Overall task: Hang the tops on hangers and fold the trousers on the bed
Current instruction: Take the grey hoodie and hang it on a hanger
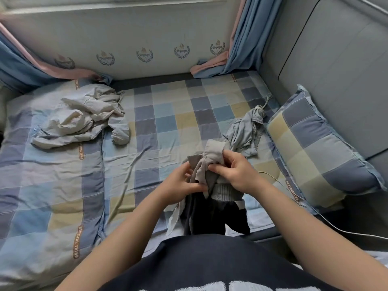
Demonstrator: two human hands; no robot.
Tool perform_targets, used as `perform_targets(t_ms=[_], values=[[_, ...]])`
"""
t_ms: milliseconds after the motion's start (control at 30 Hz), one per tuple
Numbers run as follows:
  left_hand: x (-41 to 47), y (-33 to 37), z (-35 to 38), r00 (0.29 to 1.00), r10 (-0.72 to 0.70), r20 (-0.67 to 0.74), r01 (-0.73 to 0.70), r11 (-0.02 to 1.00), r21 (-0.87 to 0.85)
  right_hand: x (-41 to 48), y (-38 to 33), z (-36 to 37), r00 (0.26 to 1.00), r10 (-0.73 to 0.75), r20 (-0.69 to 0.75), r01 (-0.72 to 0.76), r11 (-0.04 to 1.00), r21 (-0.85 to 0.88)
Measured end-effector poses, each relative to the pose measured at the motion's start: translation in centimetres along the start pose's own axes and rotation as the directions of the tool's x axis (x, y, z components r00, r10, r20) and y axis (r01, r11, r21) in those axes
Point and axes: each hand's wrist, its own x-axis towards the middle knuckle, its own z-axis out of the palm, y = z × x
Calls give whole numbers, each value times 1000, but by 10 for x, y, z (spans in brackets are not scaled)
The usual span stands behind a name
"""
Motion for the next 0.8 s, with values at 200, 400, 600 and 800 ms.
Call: perform_targets(t_ms=[200,400,600,800], values=[[5,1,5,912,98,-398,-22,981,192,-5,-12,-22,997,-9,-74,-21,919,-394],[5,22,12,652,295,-698,-2,922,388,-19,2,4,947,-92,-309,-202,576,-792],[3,16,-1,692,174,-701,-32,977,211,-19,26,21,988,115,-103,-154,784,-601],[-7,14,-27,850,155,-503,-257,956,-140,-2,44,20,950,84,-300,-180,933,-311]])
